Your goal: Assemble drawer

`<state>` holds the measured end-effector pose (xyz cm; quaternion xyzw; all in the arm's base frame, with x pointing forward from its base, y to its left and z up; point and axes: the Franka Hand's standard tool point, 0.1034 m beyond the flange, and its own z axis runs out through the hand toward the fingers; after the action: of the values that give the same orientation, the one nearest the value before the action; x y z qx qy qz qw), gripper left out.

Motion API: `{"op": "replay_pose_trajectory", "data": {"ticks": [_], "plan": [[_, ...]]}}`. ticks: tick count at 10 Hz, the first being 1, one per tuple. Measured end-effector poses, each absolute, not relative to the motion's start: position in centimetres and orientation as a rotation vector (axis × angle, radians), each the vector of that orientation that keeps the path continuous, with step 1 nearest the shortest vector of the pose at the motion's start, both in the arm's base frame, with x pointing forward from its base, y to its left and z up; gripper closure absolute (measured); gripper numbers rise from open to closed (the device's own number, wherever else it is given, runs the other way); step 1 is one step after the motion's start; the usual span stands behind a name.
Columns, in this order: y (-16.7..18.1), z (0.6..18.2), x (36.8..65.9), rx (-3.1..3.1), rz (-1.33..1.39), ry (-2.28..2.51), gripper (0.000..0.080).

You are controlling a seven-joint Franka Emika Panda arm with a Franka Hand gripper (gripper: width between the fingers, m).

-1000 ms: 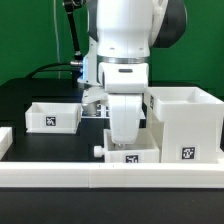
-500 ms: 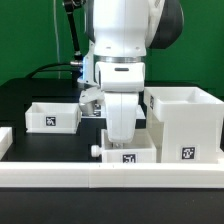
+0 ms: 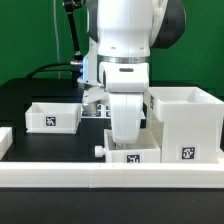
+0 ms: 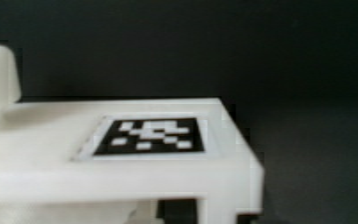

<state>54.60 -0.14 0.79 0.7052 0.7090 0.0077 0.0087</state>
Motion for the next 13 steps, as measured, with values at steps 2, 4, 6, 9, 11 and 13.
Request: {"op": "replay_pose_trajectory", "data": {"ticks": [2, 4, 6, 9, 11, 13], "plan": [[-0.62, 0.78, 54.52, 2.149, 0.018, 2.264, 0.0755], [-0.82, 0.78, 54.51, 2.147, 0.021, 2.262, 0.0755], [-0.74, 0.80, 54.57, 2.130, 0.020, 2.272, 0.0755], [-0.86, 0.79, 54.48, 2.143, -0.003, 2.276, 0.0755], [-0.90, 0.77, 54.47, 2.141, 0.001, 2.275, 0.0755], [-0.85, 0.78, 54.36, 2.132, -0.002, 2.284, 0.0755]]}}
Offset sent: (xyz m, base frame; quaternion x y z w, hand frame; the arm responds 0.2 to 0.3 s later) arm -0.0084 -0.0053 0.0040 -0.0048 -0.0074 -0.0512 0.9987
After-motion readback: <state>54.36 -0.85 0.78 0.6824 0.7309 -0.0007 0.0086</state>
